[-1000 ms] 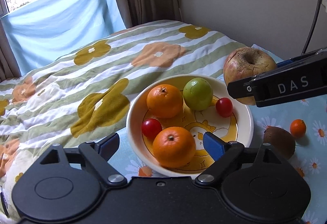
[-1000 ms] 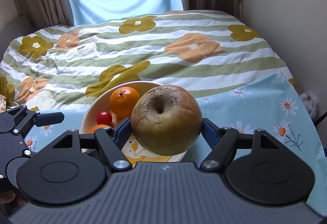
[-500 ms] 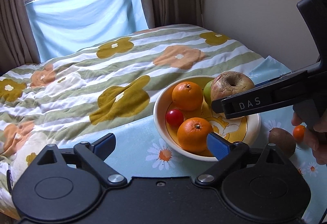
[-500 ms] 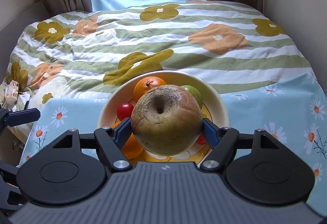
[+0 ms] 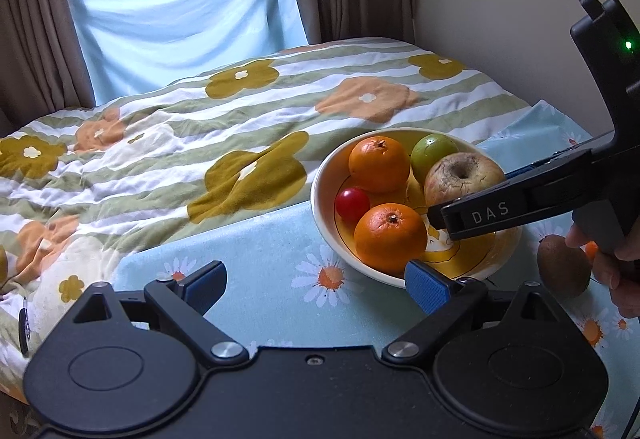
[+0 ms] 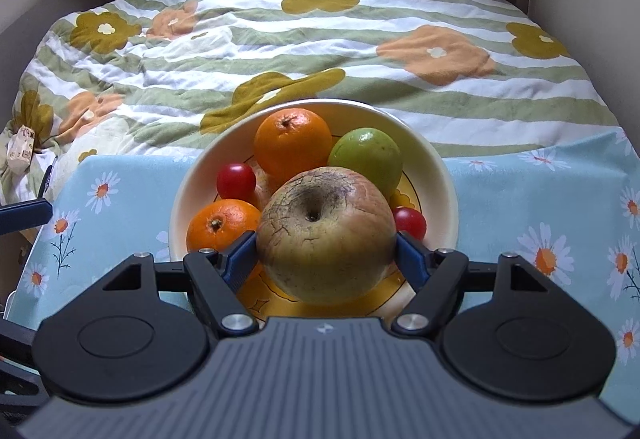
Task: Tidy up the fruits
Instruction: 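Lower the brownish apple into the bowl and open the right tool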
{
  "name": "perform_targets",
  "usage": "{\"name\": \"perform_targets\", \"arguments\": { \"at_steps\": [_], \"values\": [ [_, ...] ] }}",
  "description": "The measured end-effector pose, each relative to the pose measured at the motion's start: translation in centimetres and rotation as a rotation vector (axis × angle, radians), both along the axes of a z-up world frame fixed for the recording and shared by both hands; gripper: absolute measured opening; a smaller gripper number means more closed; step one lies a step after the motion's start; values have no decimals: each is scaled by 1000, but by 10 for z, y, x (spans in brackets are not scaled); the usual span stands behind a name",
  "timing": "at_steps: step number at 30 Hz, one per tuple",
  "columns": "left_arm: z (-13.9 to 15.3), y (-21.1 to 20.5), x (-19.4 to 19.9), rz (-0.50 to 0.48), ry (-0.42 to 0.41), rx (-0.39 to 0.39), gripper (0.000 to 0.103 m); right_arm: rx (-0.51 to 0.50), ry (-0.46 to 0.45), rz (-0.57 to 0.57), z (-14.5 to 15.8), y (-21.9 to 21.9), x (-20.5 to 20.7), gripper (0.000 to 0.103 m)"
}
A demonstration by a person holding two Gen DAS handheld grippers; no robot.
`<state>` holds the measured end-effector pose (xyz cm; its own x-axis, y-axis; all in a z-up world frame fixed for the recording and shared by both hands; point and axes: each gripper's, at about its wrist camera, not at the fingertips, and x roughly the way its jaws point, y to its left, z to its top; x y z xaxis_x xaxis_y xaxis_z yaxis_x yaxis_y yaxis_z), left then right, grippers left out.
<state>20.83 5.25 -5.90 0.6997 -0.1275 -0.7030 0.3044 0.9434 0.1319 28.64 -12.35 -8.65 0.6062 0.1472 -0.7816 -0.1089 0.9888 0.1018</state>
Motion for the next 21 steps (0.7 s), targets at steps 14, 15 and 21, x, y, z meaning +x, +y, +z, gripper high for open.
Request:
{"name": "perform_targets", "arguments": {
  "at_steps": [14,15,21],
  "values": [
    [19,14,-13,67,-17,-35,98,-37,-134,51,42,0,-22,103],
    [22,14,-15,70,-21,-37,98,-43,-134,53,44,1,-24,103],
    [39,18,-26,90,-50,-59,98,-57,-158,63,64,3,-41,103]
  ]
}}
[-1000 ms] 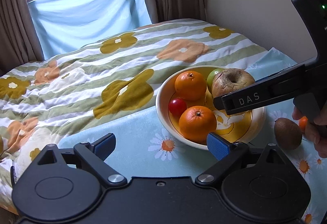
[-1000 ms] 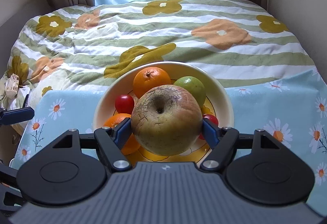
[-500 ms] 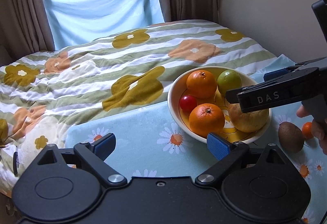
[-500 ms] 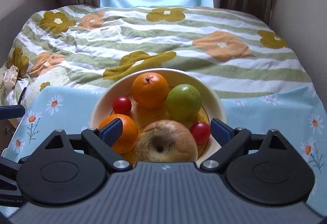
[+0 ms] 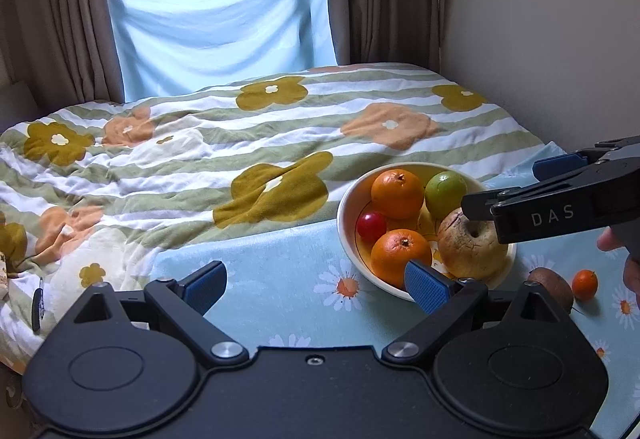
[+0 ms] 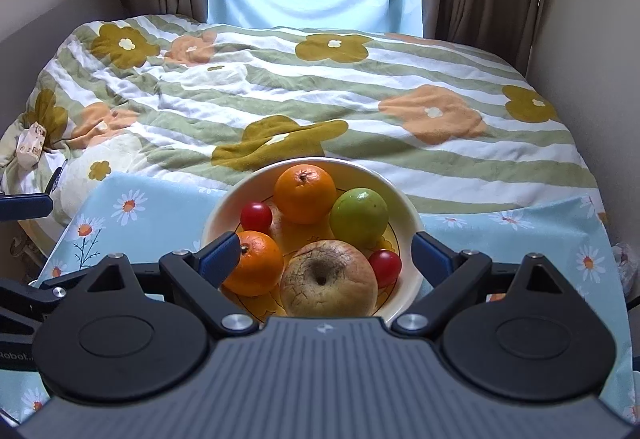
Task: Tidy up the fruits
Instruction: 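Lower the brownish apple into the bowl and open the right tool, then move both open tools back over the remaining fruits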
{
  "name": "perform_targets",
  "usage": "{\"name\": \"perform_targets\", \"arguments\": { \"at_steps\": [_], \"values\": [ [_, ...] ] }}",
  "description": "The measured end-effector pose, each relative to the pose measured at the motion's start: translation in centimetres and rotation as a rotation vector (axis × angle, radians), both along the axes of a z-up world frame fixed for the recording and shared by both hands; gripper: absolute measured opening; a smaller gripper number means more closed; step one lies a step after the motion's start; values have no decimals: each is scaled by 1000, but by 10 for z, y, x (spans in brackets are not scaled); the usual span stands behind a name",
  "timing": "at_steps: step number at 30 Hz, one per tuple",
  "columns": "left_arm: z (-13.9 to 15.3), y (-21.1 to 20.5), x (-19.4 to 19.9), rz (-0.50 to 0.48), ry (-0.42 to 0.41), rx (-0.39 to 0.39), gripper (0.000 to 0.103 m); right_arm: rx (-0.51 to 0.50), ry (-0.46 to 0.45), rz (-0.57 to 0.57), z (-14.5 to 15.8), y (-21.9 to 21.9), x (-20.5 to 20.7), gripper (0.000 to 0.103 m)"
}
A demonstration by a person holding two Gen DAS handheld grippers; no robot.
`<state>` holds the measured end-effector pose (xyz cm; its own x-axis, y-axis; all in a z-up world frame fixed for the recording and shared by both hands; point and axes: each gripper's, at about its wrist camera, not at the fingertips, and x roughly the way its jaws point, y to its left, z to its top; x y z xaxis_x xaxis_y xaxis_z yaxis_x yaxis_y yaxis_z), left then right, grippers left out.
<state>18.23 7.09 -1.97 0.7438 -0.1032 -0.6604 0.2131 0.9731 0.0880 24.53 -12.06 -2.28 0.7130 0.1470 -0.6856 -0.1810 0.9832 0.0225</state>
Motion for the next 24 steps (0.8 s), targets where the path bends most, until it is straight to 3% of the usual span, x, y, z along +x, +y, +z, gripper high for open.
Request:
{"name": "perform_targets", "arguments": {
  "at_steps": [11,24],
  "values": [
    [26,10,-20,21,-43,-24,98,20,-27,-4,39,-6,-34,103],
    [41,-7,-77,73,-77,-23,102,19,-66,-31,47,-45,-97,103]
  ]
}}
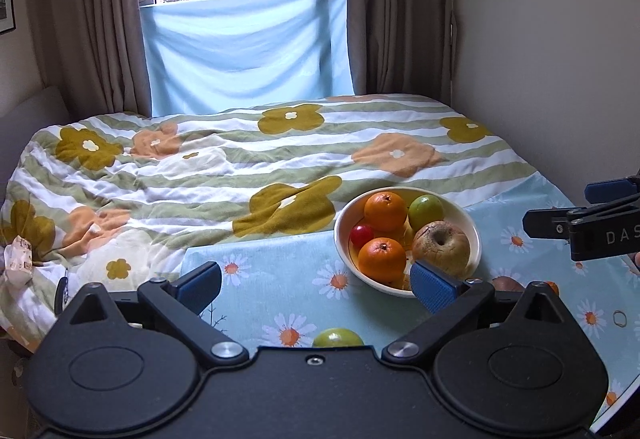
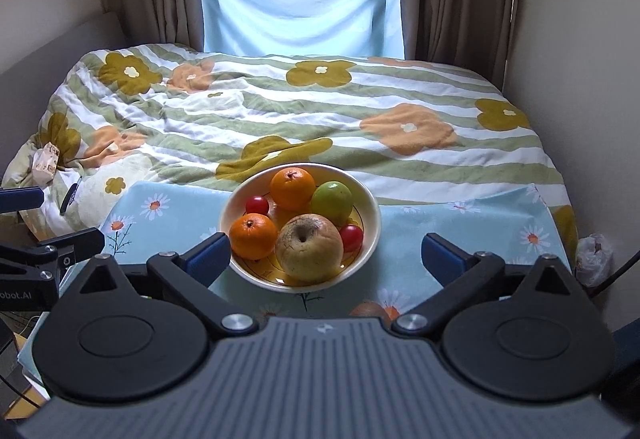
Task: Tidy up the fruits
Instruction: 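Move both open tools back over the remaining fruits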
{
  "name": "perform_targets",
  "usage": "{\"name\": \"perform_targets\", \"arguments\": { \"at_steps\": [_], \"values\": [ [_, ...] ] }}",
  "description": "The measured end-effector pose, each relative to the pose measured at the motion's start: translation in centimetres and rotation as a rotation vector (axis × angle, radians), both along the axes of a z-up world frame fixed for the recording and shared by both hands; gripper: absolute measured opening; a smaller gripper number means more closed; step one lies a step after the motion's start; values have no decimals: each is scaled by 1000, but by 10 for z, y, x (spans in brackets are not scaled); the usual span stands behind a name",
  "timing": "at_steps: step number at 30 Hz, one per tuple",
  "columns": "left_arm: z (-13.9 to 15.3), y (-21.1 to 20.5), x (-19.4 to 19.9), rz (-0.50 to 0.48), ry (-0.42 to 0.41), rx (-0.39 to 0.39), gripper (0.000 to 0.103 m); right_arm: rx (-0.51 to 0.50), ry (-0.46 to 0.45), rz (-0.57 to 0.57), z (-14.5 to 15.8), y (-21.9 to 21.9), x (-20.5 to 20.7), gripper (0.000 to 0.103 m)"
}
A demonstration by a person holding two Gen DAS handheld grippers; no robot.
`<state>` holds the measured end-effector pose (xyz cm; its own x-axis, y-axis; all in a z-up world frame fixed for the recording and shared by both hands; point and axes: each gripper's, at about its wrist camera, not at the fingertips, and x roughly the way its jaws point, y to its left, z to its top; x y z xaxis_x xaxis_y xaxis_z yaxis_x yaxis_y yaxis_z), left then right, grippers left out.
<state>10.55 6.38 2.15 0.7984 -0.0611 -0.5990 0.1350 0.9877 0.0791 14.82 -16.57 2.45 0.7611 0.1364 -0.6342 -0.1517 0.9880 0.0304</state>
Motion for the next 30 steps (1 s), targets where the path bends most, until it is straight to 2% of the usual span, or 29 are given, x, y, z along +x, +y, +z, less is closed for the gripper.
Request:
{"name": "perform_targets", "arguments": {
  "at_steps": [8,12,24,29,30],
  "values": [
    [-14,-30,-43,91,28,-27,102,-49,25,68,-9,-41,-34,103],
    [-26,-45,-57,126,51,-39,102,-33,41,100,-21,-63,-46,103],
    [-81,-80,-74,204,110,-58,100,-10,99,165,-76,-105,-40,103],
    [-109,-88,-68,235,148,-69,87,-20,107,187,-100,-115,-24,103],
    [-114,-89,-66,243,154,-72,82,-22,110,191,-104,-116,-21,103]
  ]
}}
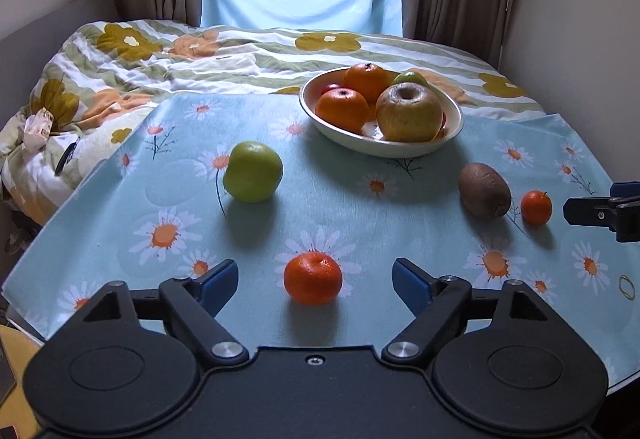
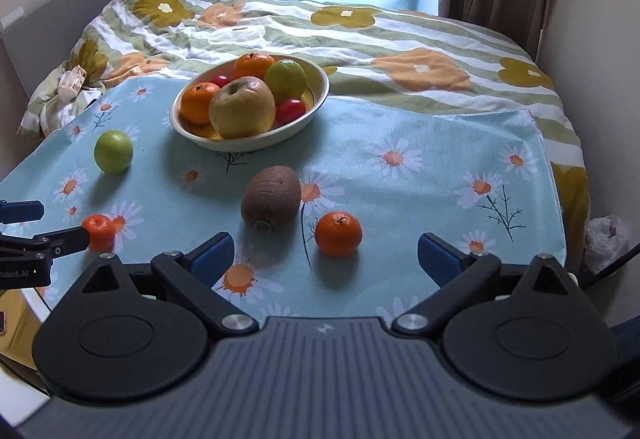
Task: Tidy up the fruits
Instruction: 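Move both open tools back over the remaining fruits, then grasp a small tangerine with the left tool while the right tool grasps another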
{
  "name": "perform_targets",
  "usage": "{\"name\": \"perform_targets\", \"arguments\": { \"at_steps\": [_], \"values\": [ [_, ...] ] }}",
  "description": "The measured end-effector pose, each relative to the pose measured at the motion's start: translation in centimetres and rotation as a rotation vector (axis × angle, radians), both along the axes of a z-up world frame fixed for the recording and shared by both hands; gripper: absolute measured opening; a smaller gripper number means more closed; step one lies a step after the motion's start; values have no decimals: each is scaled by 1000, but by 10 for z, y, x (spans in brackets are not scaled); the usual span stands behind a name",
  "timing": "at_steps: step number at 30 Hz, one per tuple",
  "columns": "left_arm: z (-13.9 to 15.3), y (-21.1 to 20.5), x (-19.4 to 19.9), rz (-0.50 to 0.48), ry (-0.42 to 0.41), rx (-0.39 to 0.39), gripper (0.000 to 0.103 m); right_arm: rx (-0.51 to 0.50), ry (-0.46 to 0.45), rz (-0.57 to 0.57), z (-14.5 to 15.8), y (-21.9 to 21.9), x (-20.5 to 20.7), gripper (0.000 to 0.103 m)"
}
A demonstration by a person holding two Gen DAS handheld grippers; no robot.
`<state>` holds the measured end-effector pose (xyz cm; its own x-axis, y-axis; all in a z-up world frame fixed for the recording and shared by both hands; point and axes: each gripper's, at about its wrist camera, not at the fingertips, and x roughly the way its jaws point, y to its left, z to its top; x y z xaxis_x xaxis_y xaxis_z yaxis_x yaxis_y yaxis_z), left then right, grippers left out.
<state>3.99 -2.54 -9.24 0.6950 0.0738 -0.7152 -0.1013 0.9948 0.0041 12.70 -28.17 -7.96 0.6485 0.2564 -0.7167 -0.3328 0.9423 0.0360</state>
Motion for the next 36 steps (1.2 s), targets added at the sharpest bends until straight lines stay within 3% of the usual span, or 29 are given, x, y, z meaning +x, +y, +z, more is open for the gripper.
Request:
{"name": "perform_targets", "arguments": {
  "at_steps": [5,7,13,15,25,30,36],
  "values": [
    [-16,-2,10,35,10,2,70,-13,21,20,-22,-2,14,103],
    [-20,-5,14,38,22,14,61,-17,32,25,-28,-3,19,100],
    [-28,-8,21,42,43,39,53,-20,51,46,-42,-3,29,90],
    [-29,-8,22,55,46,53,43,-16,56,52,-44,-2,31,86],
    [-28,-10,19,24,58,56,42,-8,52,65,-49,2,39,69],
    [-28,-11,14,18,61,46,42,-6,56,71,-51,3,44,52],
    [-27,-11,14,14,62,41,42,-10,48,68,-52,4,45,52]
  ]
}}
